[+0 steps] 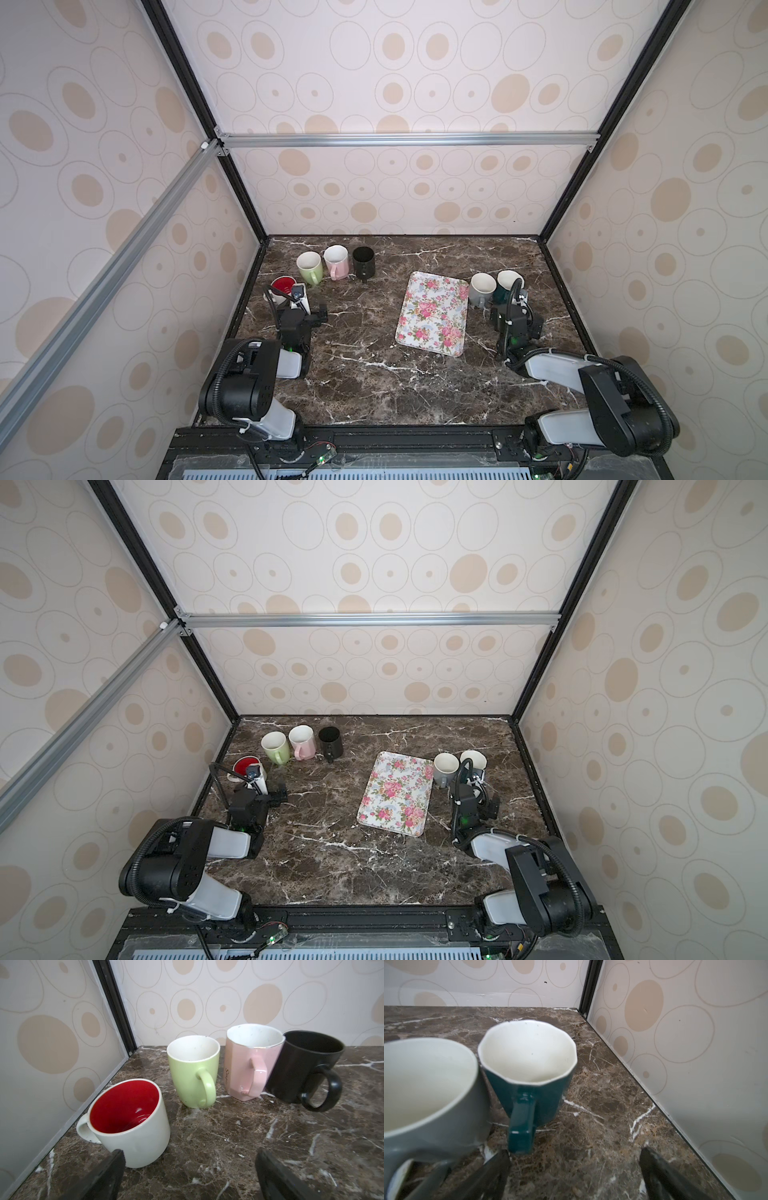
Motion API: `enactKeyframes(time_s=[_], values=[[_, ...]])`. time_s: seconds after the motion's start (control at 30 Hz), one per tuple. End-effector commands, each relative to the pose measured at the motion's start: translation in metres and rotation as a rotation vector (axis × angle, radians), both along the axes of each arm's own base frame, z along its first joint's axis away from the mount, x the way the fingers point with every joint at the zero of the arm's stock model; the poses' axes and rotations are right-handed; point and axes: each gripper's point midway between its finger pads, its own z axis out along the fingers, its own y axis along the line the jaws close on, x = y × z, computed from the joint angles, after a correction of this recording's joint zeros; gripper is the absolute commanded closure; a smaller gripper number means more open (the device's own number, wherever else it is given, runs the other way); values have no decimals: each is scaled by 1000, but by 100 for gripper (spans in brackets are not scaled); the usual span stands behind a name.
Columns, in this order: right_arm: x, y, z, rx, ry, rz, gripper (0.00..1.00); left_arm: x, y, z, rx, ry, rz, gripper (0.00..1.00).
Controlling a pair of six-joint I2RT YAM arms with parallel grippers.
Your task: Turn the mug right side up
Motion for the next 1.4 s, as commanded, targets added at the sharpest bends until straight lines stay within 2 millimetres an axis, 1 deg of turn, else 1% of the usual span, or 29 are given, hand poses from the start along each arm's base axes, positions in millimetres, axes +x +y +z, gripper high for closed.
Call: enactKeyframes(time_s=[0.0,0.03,0.17,0.27,0.33,0.37,0.4,0.43,0.5,0.53,0.57,0.6,0.63,0.67,0.7,0.73,0.8,0.9,1.37], values=[[6,7,11,-2,-39,54,0,2,-7,26,32,-122,-51,2],[5,9,11,-2,-48,72,0,2,-6,23,32,-102,-50,2],[5,14,14,-17,-70,122,0,2,-5,24,33,-106,-43,1],[13,14,15,-79,-64,131,0,3,-2,24,30,-106,-22,2],[18,10,8,-74,-85,118,0,3,-2,24,30,-105,-23,2],[21,12,4,-68,-97,140,0,2,-2,24,31,-111,-22,2],[26,13,5,-85,-111,148,0,3,-2,24,31,-108,-23,2],[27,14,4,-69,-90,156,0,3,-2,24,31,-108,-22,1],[29,11,-5,-4,-26,177,0,3,-2,24,30,-106,-23,2],[31,7,-9,29,-39,186,0,3,-2,24,30,-110,-22,2],[32,8,-11,47,-42,208,0,3,-2,24,29,-107,-22,2],[33,11,-21,50,-12,233,0,3,-2,24,29,-109,-22,2],[36,12,-18,24,-68,239,0,3,-2,24,31,-107,-22,2],[36,13,-17,20,-66,239,0,3,-2,24,30,-108,-22,2],[34,14,-20,43,-21,238,0,3,-2,24,29,-108,-22,2],[34,13,-21,54,-13,242,0,3,-2,24,29,-109,-23,2],[36,12,-19,37,-53,240,0,3,-2,24,30,-108,-22,2],[34,13,-22,56,-12,241,0,3,-2,24,31,-106,-22,2],[34,11,-20,47,-25,236,0,3,-2,23,30,-105,-22,2]])
